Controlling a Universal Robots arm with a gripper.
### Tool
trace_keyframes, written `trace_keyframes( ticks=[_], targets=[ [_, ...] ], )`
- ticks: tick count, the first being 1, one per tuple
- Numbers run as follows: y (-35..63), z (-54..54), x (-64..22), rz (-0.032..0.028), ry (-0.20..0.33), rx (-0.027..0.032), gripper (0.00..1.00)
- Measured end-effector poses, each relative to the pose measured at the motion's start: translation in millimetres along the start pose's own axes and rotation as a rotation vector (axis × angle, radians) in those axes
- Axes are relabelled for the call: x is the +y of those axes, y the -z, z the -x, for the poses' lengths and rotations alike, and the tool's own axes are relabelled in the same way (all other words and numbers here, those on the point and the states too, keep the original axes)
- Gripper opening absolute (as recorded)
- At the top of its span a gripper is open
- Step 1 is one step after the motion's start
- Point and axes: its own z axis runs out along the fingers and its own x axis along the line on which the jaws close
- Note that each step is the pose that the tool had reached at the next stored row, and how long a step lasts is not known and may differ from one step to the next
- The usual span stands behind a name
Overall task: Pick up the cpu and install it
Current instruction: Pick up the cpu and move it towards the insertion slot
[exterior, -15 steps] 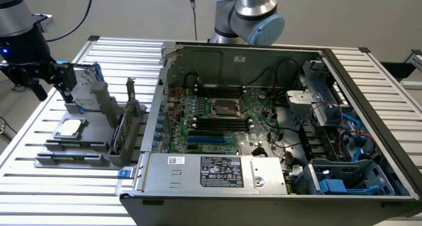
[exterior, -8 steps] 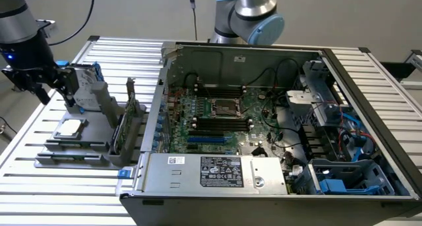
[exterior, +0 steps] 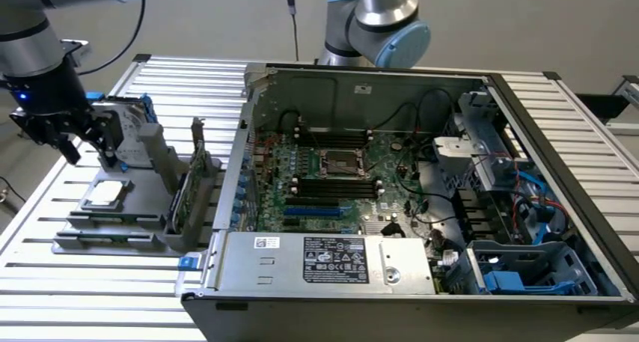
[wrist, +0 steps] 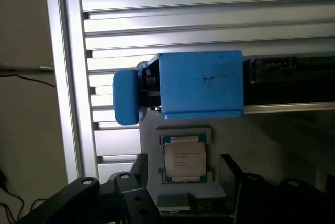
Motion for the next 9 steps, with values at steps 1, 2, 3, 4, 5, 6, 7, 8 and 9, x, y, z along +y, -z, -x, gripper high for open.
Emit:
trace_keyframes(
  ticks=[1, 2, 3, 4, 5, 6, 7, 8, 9],
  targets=[
    [-1.8, 0.0, -0.2, -0.0001, 0.002, 0.0, 0.66],
    [-3.5, 0.1, -0.6, -0.0001, 0.005, 0.0, 0.66],
    [-5.4, 0.2, -1.1, 0.0, 0.008, -0.0001, 0.66],
    [-7.2, 0.4, -1.7, -0.0001, 0.011, -0.0002, 0.66],
    [-9.1, 0.8, -2.6, -0.0001, 0.015, -0.0003, 0.66],
    [-10.9, 1.1, -3.4, -0.0001, 0.019, -0.0004, 0.66],
    [-12.8, 1.4, -4.2, -0.0001, 0.023, -0.0006, 0.66],
    [-14.6, 1.8, -5.0, -0.0001, 0.026, -0.0007, 0.66],
    [-16.4, 2.2, -5.8, -0.0002, 0.03, -0.0007, 0.66]
  ],
)
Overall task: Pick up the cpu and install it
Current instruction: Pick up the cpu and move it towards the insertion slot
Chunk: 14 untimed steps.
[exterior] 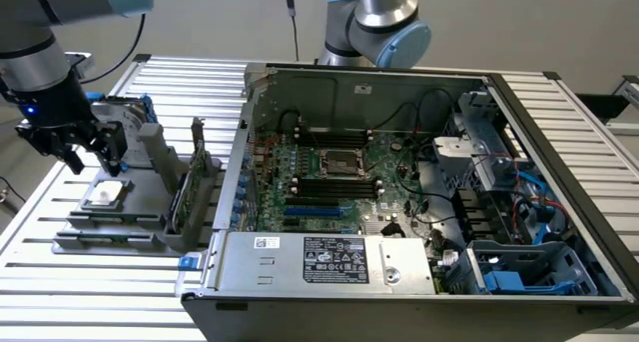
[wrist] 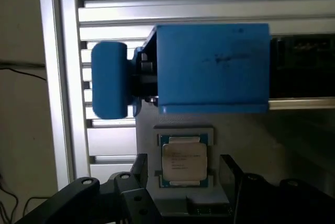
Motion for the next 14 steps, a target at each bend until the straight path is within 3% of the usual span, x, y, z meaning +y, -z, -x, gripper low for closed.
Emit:
trace_keyframes(
  ticks=[9, 14],
  targets=[
    [-15.9, 4.9, -5.1, 0.0, 0.025, -0.0003, 0.66],
    [-20.6, 5.7, -8.7, 0.003, 0.028, 0.0006, 0.66]
  ],
)
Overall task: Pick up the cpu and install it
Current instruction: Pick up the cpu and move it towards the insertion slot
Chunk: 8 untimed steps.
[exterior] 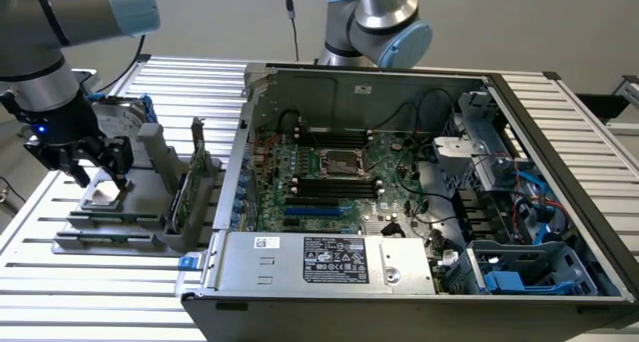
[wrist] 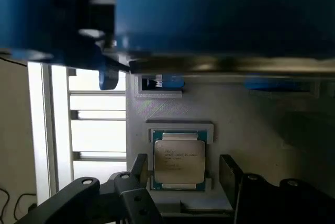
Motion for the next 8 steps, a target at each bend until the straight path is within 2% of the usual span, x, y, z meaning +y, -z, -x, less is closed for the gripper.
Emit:
trace_keyframes(
  ticks=[4, 8],
  targets=[
    [-0.9, 0.4, -1.4, 0.001, 0.001, 0.0018, 0.66],
    [-6.0, 0.4, -3.7, 0.0018, 0.005, 0.0049, 0.66]
  ],
)
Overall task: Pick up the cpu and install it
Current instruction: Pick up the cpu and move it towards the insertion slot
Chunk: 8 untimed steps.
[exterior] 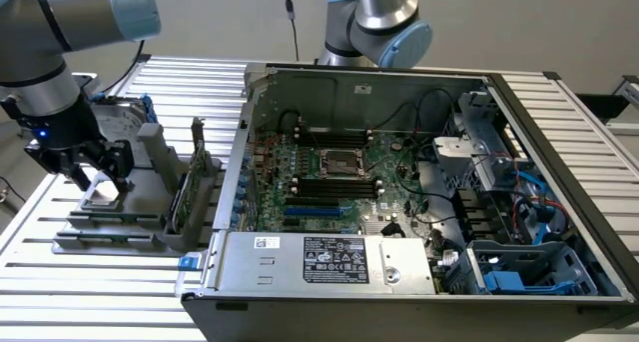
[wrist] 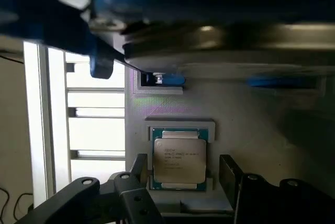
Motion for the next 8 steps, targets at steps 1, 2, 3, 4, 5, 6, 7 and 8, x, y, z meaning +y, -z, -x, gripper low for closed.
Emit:
trace_keyframes(
  ticks=[1, 2, 3, 4, 5, 6, 7, 8],
  targets=[
    [-1.6, 0.0, -0.3, 0.0002, 0.001, 0.0005, 0.66],
    [-3.0, 0.0, -0.3, 0.0005, 0.001, 0.0009, 0.66],
    [-4.1, -0.1, -0.2, 0.0007, 0.002, 0.0013, 0.66],
    [-5.2, 0.0, -0.2, 0.0012, 0.002, 0.0016, 0.66],
    [-6.3, 0.0, -0.2, 0.0017, 0.002, 0.0018, 0.66],
    [-7.3, 0.0, -0.2, 0.0023, 0.003, 0.0021, 0.66],
    [-8.3, 0.0, -0.2, 0.0028, 0.003, 0.0024, 0.66],
    [-9.0, 0.0, -0.2, 0.0037, 0.003, 0.0027, 0.66]
  ],
)
